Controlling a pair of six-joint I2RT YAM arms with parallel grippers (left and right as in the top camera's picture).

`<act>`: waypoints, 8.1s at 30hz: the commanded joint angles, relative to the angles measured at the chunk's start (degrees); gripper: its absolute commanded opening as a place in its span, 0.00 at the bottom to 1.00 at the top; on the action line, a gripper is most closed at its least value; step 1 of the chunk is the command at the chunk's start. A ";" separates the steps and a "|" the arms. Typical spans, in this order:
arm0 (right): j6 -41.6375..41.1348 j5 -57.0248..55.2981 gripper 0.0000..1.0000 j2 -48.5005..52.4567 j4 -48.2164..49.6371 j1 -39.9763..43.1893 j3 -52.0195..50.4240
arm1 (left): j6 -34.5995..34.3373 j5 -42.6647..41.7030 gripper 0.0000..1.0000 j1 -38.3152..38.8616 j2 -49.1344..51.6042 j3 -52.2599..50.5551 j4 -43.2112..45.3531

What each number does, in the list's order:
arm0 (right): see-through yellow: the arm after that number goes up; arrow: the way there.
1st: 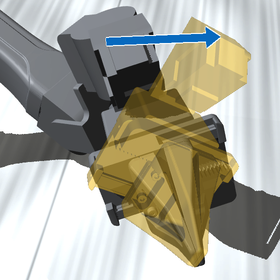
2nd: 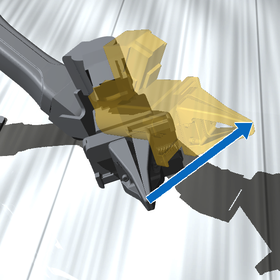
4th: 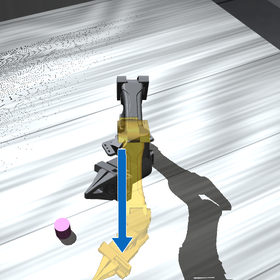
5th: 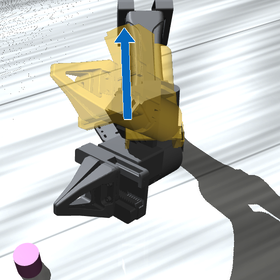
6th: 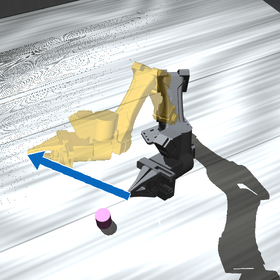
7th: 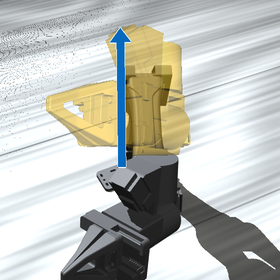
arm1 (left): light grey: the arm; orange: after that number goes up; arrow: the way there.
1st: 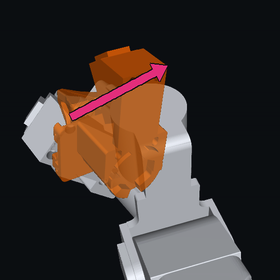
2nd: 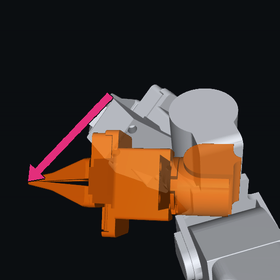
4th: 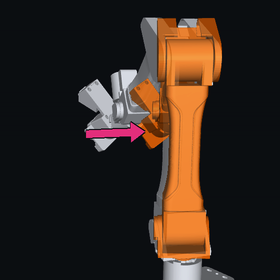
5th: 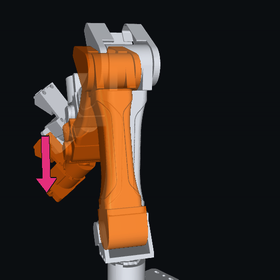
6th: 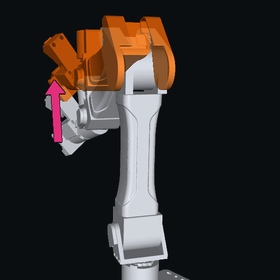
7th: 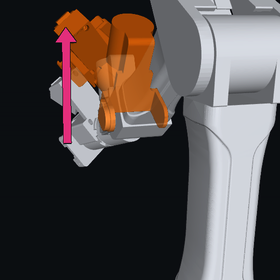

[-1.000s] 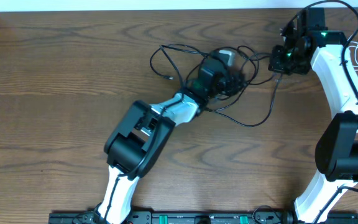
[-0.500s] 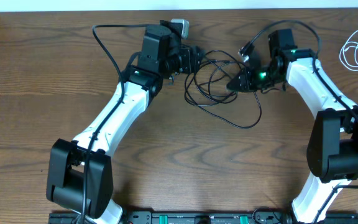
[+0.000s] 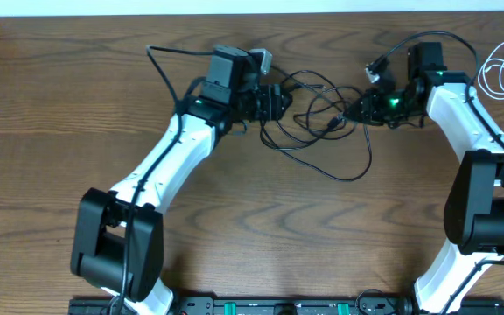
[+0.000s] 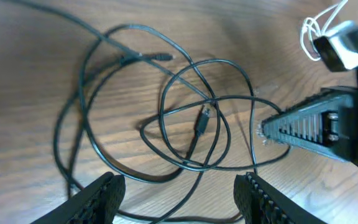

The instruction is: Untangle cables

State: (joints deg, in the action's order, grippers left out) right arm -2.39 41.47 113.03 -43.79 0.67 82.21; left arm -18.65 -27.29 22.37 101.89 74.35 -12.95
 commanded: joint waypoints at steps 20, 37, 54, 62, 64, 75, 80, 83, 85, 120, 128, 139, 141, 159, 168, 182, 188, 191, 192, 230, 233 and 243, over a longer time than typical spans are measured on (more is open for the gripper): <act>-2.93 -6.73 0.01 0.13 0.26 -2.05 -0.17 | -30.75 3.98 0.67 8.52 15.61 -0.24 12.46; -3.19 -8.15 0.01 0.13 0.33 -2.23 -0.17 | -28.59 5.09 0.67 9.11 15.80 -0.24 7.80; -3.19 -8.63 0.01 0.13 0.22 -3.56 -0.17 | -30.34 8.94 0.61 9.97 20.26 -0.24 17.46; -7.08 -14.91 0.01 0.13 0.31 -3.72 -0.52 | -29.00 8.85 0.08 9.44 20.00 -0.22 22.27; -7.48 -16.37 0.01 0.13 0.31 -3.72 -0.70 | -26.12 8.04 0.07 8.48 18.99 -0.22 22.53; -10.93 -24.33 0.01 0.15 1.88 -3.65 -1.40 | -21.90 -5.46 0.07 -1.77 -2.01 -0.22 19.67; -11.23 -25.18 0.01 0.59 2.62 -3.67 -1.42 | -22.73 -10.56 0.07 -6.60 -14.03 -0.22 19.65; -11.52 -25.29 0.01 1.16 2.82 -3.67 -1.44 | -24.33 -11.34 0.07 -9.11 -18.88 -0.22 19.67; -11.54 -25.29 0.01 1.55 2.86 -3.67 -1.44 | -25.14 -11.30 0.07 -10.58 -21.44 -0.20 20.06; -10.19 -31.80 0.01 4.42 0.04 -1.90 -1.44 | -31.58 -5.03 0.07 -38.71 -27.17 5.53 33.11; -8.24 -31.23 0.01 4.42 -0.31 -1.81 -1.44 | -29.88 0.46 0.07 -38.71 -27.08 5.51 33.03; -2.43 -23.82 0.29 4.04 -0.35 -1.84 -1.20 | -25.22 5.44 0.07 -39.91 -27.04 5.53 30.80; -0.61 -20.74 0.42 3.13 -0.39 -1.88 -1.09 | -24.44 3.63 0.07 -39.74 -27.04 5.53 29.68; 14.05 -9.35 0.89 -12.44 8.26 -12.31 -0.79 | -24.46 -0.81 0.07 -37.75 -27.02 5.51 28.61; 15.37 -9.38 0.92 -3.93 19.26 -21.33 -0.79 | -24.50 -0.81 0.07 -37.77 -27.04 5.51 27.10; 25.64 -5.92 0.86 2.40 22.49 -26.25 -0.79 | -24.46 -0.79 0.07 -37.77 -27.02 5.51 24.85; 26.93 -9.33 0.83 2.54 20.68 -27.02 -0.81 | -24.44 -0.79 0.07 -37.77 -27.02 5.51 23.61; 29.55 -11.13 0.82 2.54 17.88 -26.62 -0.81 | -24.46 -0.79 0.07 -37.77 -27.02 5.51 23.43; 29.99 -11.13 0.82 2.54 17.31 -26.47 -0.81 | -24.46 -0.79 0.07 -37.77 -27.02 5.51 23.43; -26.67 -31.52 0.33 10.32 23.93 -36.15 -0.90 | -9.86 -0.57 0.07 -37.77 -21.51 5.40 -4.61; -26.71 -31.30 0.28 10.40 24.11 -36.41 -0.90 | -9.86 -0.57 0.07 -37.75 -20.92 5.40 -5.01; -28.57 -30.40 0.01 11.74 23.65 -36.89 -0.59 | -9.84 -0.55 0.07 -37.38 -19.65 5.38 -6.75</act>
State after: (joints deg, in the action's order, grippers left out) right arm -30.13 10.74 123.02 -19.49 -35.66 81.49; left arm -29.71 -27.11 -15.25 81.60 78.46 -19.18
